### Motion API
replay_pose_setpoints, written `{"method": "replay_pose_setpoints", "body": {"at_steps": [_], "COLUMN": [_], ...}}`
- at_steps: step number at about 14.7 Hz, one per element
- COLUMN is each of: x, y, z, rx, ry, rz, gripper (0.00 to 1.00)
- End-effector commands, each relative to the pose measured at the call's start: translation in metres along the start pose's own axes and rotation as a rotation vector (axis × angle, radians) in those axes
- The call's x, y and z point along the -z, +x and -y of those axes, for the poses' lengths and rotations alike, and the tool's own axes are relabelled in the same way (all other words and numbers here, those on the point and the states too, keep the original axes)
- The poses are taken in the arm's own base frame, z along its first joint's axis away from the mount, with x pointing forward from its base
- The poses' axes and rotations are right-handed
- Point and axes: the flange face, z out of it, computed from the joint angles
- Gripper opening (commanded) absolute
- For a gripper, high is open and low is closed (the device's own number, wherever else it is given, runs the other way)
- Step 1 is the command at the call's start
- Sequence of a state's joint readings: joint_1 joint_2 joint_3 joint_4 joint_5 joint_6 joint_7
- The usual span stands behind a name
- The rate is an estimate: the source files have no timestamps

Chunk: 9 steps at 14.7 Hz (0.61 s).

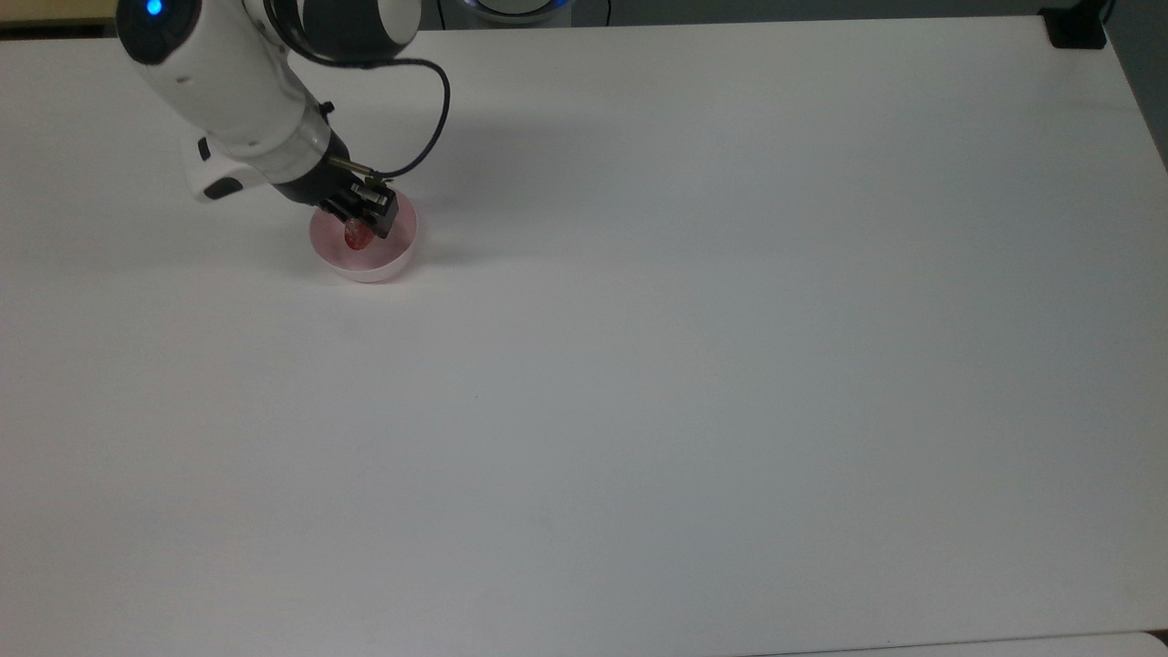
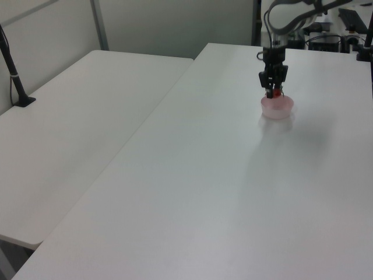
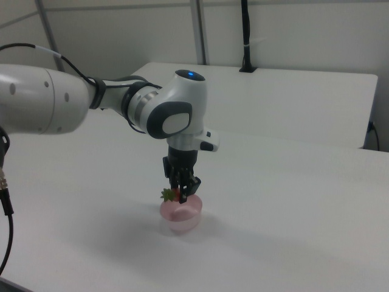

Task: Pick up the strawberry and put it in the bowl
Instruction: 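Lower the strawberry into the bowl and open the gripper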

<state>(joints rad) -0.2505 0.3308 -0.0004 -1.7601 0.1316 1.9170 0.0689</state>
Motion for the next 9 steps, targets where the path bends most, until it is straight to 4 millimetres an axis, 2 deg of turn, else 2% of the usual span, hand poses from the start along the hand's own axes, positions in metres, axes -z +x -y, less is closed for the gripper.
{"method": "replay_pose_setpoints", "body": {"at_steps": [1,4,7,8,9], "x": [-0.008,-0.003,0.022,0.054,0.076], "y": [0.000,-0.001,-0.008,-0.017,-0.025], "z": [-0.001,0.000,0.006,0.019,0.025], "rx": [0.034,0.028,0.000,0.022,0.034], "ry": [-0.042,-0.042,-0.037,-0.030,-0.030], "rz": [0.000,0.000,-0.027,-0.053,-0.054], "gripper": [0.64,1.00,1.00,1.00,1.00]}}
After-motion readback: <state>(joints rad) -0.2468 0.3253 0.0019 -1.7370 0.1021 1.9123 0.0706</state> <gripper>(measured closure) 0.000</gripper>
